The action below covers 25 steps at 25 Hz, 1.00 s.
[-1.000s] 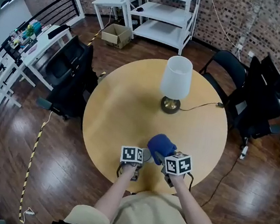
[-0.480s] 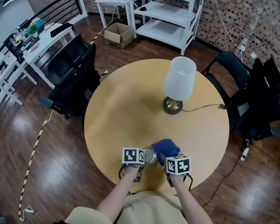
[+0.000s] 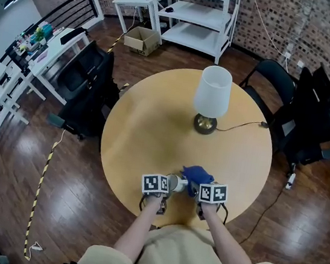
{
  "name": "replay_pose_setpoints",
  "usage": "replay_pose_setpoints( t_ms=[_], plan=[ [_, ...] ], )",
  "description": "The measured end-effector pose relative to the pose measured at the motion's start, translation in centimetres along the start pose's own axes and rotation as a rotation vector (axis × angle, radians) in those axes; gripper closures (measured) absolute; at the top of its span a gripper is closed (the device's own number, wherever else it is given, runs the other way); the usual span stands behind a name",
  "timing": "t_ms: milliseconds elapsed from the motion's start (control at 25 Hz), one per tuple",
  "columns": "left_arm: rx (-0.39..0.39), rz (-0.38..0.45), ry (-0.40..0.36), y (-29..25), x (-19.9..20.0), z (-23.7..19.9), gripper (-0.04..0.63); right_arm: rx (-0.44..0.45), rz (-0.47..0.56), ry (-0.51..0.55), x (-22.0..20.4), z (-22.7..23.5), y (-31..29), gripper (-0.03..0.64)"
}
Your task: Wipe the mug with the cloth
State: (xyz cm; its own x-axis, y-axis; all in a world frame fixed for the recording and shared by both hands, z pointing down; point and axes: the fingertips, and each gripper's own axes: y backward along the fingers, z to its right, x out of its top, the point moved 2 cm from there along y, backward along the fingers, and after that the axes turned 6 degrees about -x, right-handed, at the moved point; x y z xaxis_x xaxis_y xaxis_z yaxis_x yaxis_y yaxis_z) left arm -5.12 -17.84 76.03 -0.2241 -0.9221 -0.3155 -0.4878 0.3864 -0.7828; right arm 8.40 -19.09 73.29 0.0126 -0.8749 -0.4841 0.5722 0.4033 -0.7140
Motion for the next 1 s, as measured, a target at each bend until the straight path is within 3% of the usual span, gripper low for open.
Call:
replay_pose_setpoints(
  t_ms=[120,240,520,680,800,1000],
  plan=[
    [-0.004,0.0,0.02,-0.1,-0.2,-0.4,0.563,0.022,-0.022,-0.043,-1.0,0.0,-0.7,0.563],
    [-0.011,0.009,0.042,-0.1,-0.3,-0.8,0.561,0.033,-0.077,-0.007,-2.4,-0.7,-1.7,0.563],
    [0.028,-0.007,-0.034,0.2,0.4,-0.5,0.563,0.011,-0.14,0.096,-3.3,-1.0,-2.3,0.563],
    [0.018,-0.008,-0.049,0.1,0.3,0.4,0.565,-0.018,-0.044,0.088,-2.1,1.0,-0.2,0.56],
    [0.038,-0.022,-0.086,0.1,0.3,1.3,0.565,-0.047,0.071,0.024,-0.5,3.2,2.5,0.56],
    [0.034,-0.004,-0.099,-0.1,0.4,2.6,0.544,-0.026,0.228,-0.012,2.2,4.0,6.8,0.558]
  ],
)
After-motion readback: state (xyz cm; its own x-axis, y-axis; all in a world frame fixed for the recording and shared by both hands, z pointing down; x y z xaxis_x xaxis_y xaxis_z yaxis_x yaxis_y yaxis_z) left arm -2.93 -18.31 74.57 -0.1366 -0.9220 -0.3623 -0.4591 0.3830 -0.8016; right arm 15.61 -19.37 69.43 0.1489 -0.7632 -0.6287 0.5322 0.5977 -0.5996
